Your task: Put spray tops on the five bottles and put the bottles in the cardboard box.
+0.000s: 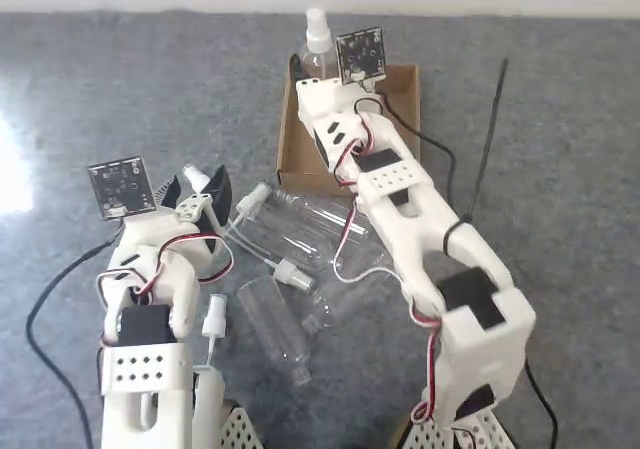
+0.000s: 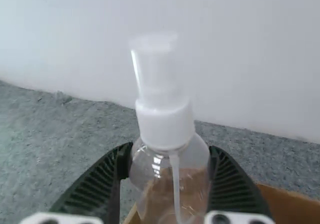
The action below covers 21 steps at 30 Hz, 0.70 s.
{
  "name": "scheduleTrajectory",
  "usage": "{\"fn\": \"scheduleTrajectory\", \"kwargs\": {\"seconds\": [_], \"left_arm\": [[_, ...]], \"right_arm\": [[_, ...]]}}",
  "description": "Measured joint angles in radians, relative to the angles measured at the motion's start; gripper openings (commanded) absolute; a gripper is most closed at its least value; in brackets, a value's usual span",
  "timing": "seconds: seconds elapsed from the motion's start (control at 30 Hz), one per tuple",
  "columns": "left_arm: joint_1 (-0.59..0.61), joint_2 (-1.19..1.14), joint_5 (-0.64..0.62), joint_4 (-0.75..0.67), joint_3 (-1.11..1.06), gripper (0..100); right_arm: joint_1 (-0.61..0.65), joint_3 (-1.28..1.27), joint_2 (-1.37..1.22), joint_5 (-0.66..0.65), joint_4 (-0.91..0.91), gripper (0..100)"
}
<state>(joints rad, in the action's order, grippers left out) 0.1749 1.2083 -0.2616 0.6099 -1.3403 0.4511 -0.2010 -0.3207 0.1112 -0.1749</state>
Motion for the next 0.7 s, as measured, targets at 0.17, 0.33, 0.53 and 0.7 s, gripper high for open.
{"fn": "scheduleTrajectory", "kwargs": {"seconds": [0.17,0.33,0.53,0.7], "left_arm": [[0.000,0.000,0.000,0.000,0.000,23],[0.000,0.000,0.000,0.000,0.000,23],[0.000,0.000,0.000,0.000,0.000,23],[0.000,0.000,0.000,0.000,0.000,23]], "right_arm": [[-0.026,0.117,-0.118,0.002,0.000,12.9],[-0.040,0.212,-0.221,0.002,0.000,12.9],[-0.038,0.336,-0.356,0.002,0.000,13.0],[-0.038,0.431,-0.466,0.002,0.000,13.0]]}}
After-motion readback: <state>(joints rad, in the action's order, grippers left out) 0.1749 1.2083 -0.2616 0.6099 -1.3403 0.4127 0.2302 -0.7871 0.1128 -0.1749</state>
